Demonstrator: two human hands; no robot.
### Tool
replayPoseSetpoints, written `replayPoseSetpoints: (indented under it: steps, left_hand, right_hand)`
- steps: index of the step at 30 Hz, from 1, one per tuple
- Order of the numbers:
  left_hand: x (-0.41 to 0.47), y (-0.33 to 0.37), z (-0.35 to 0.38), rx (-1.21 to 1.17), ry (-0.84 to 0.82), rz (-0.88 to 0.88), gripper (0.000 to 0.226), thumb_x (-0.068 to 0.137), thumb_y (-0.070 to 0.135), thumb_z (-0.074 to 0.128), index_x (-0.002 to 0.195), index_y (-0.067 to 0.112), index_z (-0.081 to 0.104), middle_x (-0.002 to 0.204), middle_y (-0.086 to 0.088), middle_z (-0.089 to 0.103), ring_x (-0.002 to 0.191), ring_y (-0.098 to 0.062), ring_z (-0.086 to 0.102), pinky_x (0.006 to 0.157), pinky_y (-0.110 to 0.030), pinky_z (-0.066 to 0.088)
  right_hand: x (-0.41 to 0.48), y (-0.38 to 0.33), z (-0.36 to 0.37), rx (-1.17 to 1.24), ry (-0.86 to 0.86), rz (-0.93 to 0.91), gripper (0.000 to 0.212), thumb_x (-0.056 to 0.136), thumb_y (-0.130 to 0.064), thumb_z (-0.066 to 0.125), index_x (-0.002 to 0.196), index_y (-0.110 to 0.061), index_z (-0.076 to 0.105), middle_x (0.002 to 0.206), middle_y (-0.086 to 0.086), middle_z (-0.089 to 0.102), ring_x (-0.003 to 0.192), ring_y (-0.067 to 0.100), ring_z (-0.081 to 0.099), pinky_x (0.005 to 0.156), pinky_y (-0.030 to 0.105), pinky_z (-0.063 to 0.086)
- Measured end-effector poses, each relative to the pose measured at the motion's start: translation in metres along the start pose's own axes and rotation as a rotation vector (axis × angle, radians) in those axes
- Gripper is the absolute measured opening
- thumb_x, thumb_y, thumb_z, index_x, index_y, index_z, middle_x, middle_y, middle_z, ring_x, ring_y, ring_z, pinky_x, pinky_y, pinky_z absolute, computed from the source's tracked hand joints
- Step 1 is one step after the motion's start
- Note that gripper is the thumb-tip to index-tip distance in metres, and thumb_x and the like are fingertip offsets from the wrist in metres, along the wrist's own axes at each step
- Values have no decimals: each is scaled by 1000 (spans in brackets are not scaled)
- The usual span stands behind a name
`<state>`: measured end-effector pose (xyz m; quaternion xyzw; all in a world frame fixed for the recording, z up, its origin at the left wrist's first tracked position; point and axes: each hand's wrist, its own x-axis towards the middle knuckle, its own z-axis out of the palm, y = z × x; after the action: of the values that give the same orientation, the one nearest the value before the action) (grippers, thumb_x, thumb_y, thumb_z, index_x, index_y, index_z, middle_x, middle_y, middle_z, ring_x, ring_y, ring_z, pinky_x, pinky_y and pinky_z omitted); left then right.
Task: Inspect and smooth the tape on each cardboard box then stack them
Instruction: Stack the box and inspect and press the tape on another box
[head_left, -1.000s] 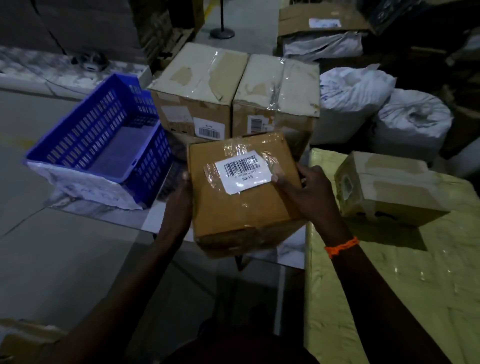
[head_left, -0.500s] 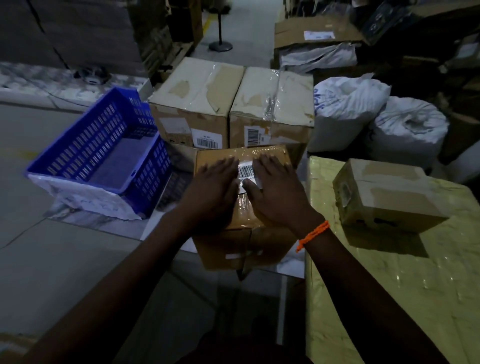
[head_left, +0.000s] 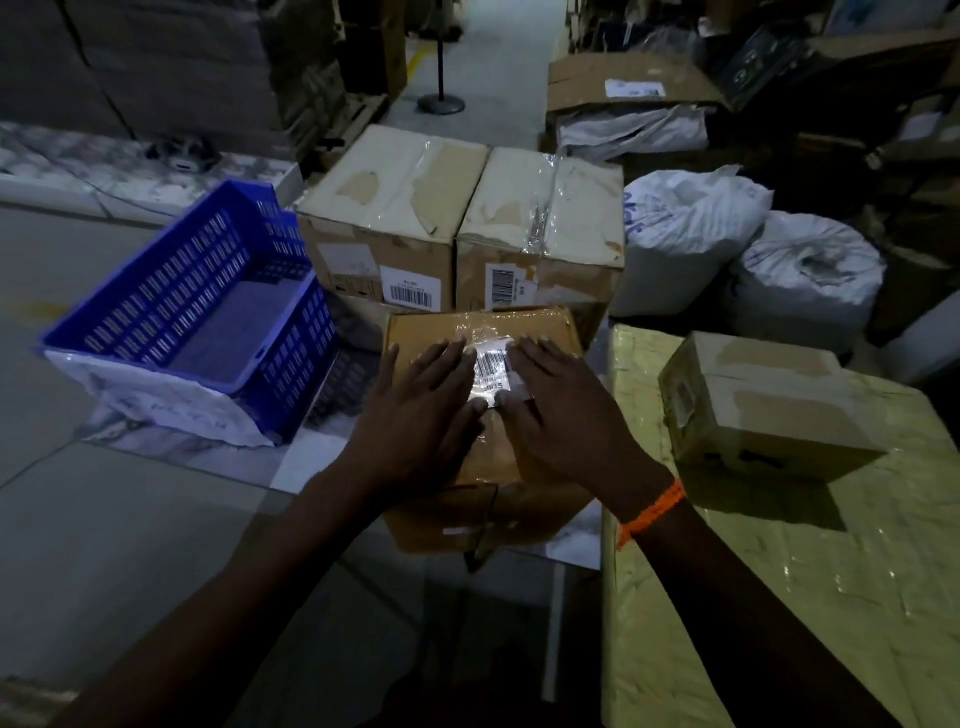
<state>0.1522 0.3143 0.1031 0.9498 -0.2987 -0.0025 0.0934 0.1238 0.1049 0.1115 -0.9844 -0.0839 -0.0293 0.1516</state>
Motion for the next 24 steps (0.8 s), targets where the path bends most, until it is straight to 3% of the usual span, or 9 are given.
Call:
replayPoseSetpoints:
  steps: [3,6,10,16,19,22,24]
  left_hand:
    - [-30,-2,5,-52,52,96,66,103,56,22,157,21,33,167,-2,21,154,-20,17,124,-55,12]
    - [-56,-2,16,-67,104,179,57,107,48,29,156,20,35,164,-1,24,153,-21,24,122,-49,19]
    - [-64,-1,25,-77,133,195,55,109,43,30,158,19,33,166,-2,25,155,-19,22,125,-38,14]
    - [-59,-2,24,-160,109,180,55,108,47,27,157,23,35,166,4,24,155,-15,19,125,-38,13]
    - [-56,-3,21,-361,184,137,54,105,47,38,151,21,46,163,1,35,153,-16,26,121,-41,26]
    - [-48,-7,12,-627,353,-12,52,100,42,51,147,19,51,161,0,38,148,-16,35,114,-37,37]
    - [-36,-12,4,-664,373,-200,61,96,45,56,152,21,43,161,-1,35,147,-16,33,112,-36,33]
  right_hand:
    - [-32,6,-1,2,94,-85,62,103,-49,32,147,-12,54,157,9,49,147,26,43,117,40,33]
    - [-60,9,11,-9,143,-149,52,106,-43,37,143,-13,59,151,8,56,143,23,49,116,45,41]
    - [-74,17,32,-32,221,-187,50,110,-40,35,148,-14,54,155,5,50,149,19,40,125,41,25]
    - [-68,21,30,48,203,-182,51,109,-44,35,144,-15,58,152,4,54,148,14,39,124,41,26]
    - [-62,21,19,295,249,-78,46,104,-40,48,140,-16,61,153,3,53,143,15,46,114,37,43]
    - [-42,25,2,560,367,204,49,101,-33,64,147,-21,53,152,-2,51,135,11,50,102,27,49]
    - [-22,31,-13,814,259,405,44,101,-36,65,142,-22,57,139,-6,61,123,12,59,93,29,52]
